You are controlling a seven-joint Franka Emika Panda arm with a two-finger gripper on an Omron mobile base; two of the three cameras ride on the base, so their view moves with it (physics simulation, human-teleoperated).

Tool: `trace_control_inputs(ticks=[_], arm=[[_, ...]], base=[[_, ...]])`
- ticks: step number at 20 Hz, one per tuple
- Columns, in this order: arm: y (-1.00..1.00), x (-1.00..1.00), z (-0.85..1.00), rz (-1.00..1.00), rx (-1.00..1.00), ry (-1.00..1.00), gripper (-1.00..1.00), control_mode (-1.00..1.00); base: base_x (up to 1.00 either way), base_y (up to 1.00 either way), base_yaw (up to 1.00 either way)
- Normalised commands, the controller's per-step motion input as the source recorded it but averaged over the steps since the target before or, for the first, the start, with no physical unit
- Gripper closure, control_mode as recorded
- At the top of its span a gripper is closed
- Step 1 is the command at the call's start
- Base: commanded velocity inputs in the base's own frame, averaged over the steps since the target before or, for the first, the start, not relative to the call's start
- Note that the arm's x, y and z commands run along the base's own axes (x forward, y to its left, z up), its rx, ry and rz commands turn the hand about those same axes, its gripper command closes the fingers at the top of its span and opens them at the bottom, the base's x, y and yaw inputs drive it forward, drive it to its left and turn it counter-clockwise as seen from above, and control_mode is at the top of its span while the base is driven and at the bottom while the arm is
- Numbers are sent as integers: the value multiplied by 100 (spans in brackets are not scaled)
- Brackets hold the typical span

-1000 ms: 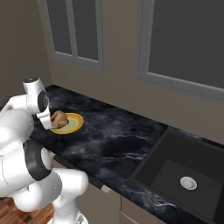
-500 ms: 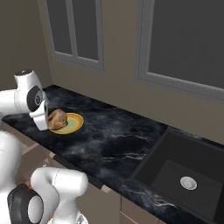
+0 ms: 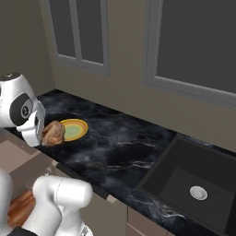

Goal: Pick up the knife from the drawer and place it on the cutting board. Then place the meat from the plate to the cutting board.

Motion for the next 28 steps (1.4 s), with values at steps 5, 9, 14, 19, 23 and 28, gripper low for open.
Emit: trace_control_inputs(ticks=[5,9,14,19,23,28], arm=[[0,-14,0,-2,0,0,100,-100],[1,-21,-1,0,-1,-3,100,-100],[0,-17,-1,0,0,-3,100,100],[0,0,0,0,0,0,100,100],[0,0,0,0,0,0,100,100],[0,0,0,0,0,0,100,100]], base=[[0,0,0],[0,0,0],[-80,0,-5],[-100,-3,-12],[-77,-33,-17],[-44,-67,-11]])
